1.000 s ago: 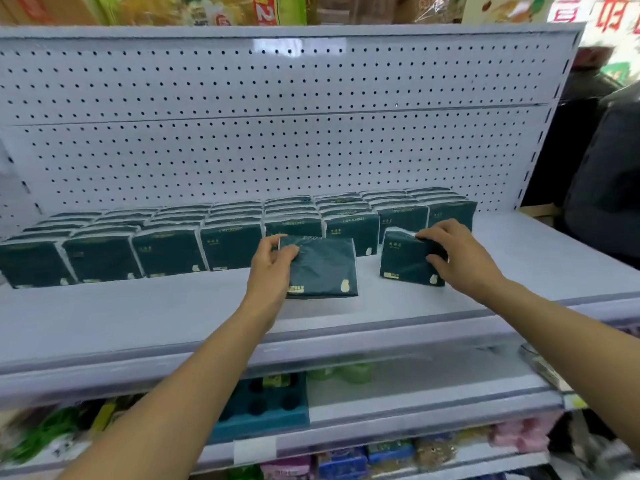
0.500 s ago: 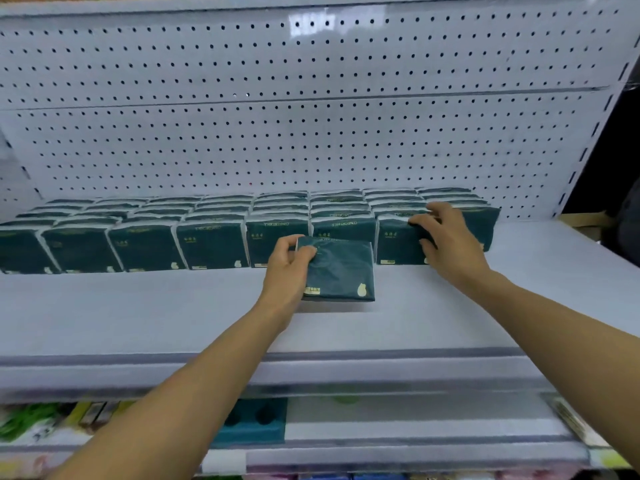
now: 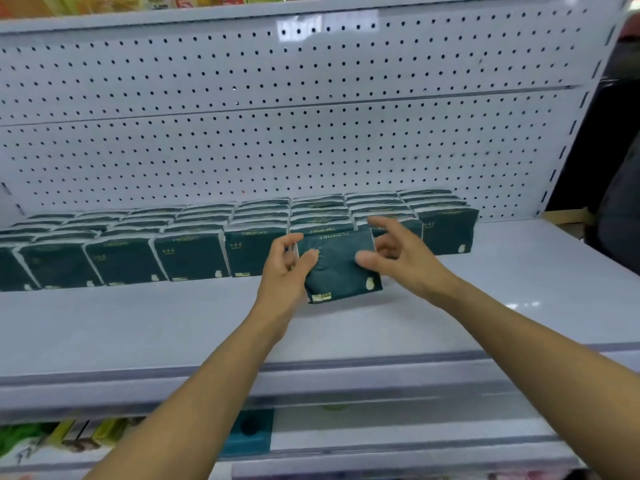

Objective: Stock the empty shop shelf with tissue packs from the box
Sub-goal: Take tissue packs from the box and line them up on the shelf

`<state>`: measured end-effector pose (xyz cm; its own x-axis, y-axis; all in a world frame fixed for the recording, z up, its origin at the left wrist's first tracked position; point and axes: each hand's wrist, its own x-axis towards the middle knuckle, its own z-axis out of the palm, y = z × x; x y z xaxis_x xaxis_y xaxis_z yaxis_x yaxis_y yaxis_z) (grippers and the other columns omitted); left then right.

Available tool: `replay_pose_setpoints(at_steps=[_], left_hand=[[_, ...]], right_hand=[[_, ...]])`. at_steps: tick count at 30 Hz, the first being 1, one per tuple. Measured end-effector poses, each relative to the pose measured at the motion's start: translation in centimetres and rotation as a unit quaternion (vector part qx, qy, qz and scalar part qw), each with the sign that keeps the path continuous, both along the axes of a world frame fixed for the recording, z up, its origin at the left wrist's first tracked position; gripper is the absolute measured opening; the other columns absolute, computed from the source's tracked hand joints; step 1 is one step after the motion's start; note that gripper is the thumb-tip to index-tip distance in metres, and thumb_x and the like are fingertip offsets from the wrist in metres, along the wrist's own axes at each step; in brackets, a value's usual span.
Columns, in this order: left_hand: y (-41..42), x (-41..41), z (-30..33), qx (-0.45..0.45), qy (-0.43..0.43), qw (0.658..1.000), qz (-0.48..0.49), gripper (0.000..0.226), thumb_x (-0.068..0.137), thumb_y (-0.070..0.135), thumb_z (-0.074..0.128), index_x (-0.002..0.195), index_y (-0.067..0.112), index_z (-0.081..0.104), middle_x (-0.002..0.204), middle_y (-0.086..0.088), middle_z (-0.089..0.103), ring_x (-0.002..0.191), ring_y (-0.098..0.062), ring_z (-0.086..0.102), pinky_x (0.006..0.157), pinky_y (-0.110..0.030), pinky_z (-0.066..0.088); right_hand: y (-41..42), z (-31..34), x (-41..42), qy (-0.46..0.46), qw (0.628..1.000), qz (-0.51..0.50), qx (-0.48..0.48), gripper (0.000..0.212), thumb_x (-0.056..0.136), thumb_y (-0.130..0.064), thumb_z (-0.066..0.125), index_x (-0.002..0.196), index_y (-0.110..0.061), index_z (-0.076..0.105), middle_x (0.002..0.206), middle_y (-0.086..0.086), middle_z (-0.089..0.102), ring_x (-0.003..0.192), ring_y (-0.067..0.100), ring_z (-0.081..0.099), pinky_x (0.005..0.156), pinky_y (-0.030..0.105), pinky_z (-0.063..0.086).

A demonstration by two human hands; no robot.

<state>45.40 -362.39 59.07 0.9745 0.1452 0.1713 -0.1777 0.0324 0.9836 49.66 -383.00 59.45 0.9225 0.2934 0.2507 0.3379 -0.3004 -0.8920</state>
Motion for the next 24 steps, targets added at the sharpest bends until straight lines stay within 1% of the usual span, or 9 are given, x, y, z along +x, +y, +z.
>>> replay_pose_setpoints(at_steps=[2,5,8,10,13,16,18,20,24], left_hand=[[-1.0,0.2,-0.2,0.025,-0.003,0.999,-0.024,0.028,0.098,0.02,0.058,0.123,0.028,0.048,0.112,-0.004,0.067,0.097,-0.014,0.067,0.069,-0.022,0.054],[-2.5,0.6,-0.8,0.154,-0.035,0.987,-0.034,0.029,0.097,0.024,0.058,0.124,0.027,0.047,0.116,0.003,0.06,0.106,-0.014,0.06,0.083,-0.023,0.049],[-4.0,1.5,-0.9,0.337,-0.117,0.934,0.028,0.035,0.096,0.03,0.057,0.129,0.027,0.046,0.124,0.012,0.049,0.111,-0.01,0.049,0.093,-0.025,0.042],[-5.4,2.4,-0.4,0.437,-0.193,0.876,0.065,0.042,0.094,0.029,0.059,0.133,0.023,0.046,0.13,0.009,0.046,0.12,-0.011,0.043,0.1,-0.027,0.034],[-7.4,4.9,0.1,0.596,-0.265,0.754,0.076,0.062,0.091,0.035,0.062,0.145,0.019,0.036,0.151,-0.001,0.036,0.139,-0.019,0.031,0.116,-0.036,0.019],[-8.6,7.7,-0.1,0.755,-0.233,0.611,0.054,0.088,0.093,0.052,0.054,0.156,0.02,0.001,0.164,-0.007,0.001,0.151,-0.027,-0.001,0.122,-0.048,-0.002],[-9.0,8.9,-0.5,0.802,-0.21,0.557,0.053,0.096,0.094,0.058,0.05,0.154,0.02,-0.014,0.164,-0.009,-0.01,0.151,-0.032,-0.009,0.121,-0.051,-0.004],[-9.2,9.6,-0.9,0.812,-0.191,0.548,0.058,0.096,0.095,0.058,0.048,0.153,0.021,-0.018,0.164,-0.009,-0.01,0.15,-0.034,-0.008,0.121,-0.052,-0.003],[-9.4,10.0,-1.3,0.803,-0.171,0.566,0.079,0.09,0.096,0.055,0.047,0.154,0.022,-0.014,0.165,-0.008,-0.004,0.151,-0.034,0.0,0.122,-0.051,-0.001]], right_hand=[[-0.7,-0.4,-0.1,0.002,1.0,0.001,0.006,0.058,0.081,-0.024,0.078,0.13,-0.032,0.049,0.103,0.004,0.068,0.094,0.019,0.067,0.083,0.036,0.057],[-3.9,-0.9,-0.3,-0.019,0.998,-0.052,-0.039,0.053,0.078,-0.022,0.08,0.122,-0.034,0.054,0.091,0.002,0.061,0.086,0.013,0.057,0.076,0.024,0.049],[-8.3,-1.3,-0.7,-0.022,0.995,-0.091,-0.037,0.055,0.077,-0.021,0.081,0.122,-0.035,0.051,0.098,-0.003,0.069,0.092,0.014,0.062,0.078,0.028,0.051],[-11.0,-1.5,-0.7,-0.024,0.992,-0.118,-0.029,0.054,0.077,-0.017,0.08,0.12,-0.033,0.051,0.097,-0.003,0.072,0.089,0.013,0.064,0.074,0.029,0.053],[-14.6,-1.8,0.1,-0.037,0.985,-0.168,-0.028,0.051,0.077,-0.014,0.08,0.117,-0.029,0.054,0.095,0.002,0.071,0.088,0.021,0.062,0.076,0.036,0.055],[-16.8,-2.2,1.4,-0.049,0.975,-0.214,-0.023,0.052,0.076,-0.012,0.081,0.118,-0.027,0.055,0.099,0.008,0.069,0.091,0.026,0.06,0.082,0.04,0.053],[-17.5,-2.4,2.4,-0.055,0.971,-0.231,-0.021,0.055,0.076,-0.011,0.081,0.123,-0.024,0.055,0.104,0.009,0.067,0.094,0.026,0.059,0.085,0.038,0.051],[-17.4,-2.4,3.3,-0.06,0.968,-0.243,-0.031,0.059,0.078,-0.011,0.079,0.129,-0.023,0.053,0.107,0.007,0.065,0.097,0.023,0.058,0.084,0.033,0.051],[-16.1,-2.3,4.9,-0.072,0.961,-0.262,-0.052,0.061,0.081,-0.011,0.077,0.134,-0.023,0.049,0.111,0.0,0.061,0.1,0.017,0.055,0.069,0.017,0.045]])
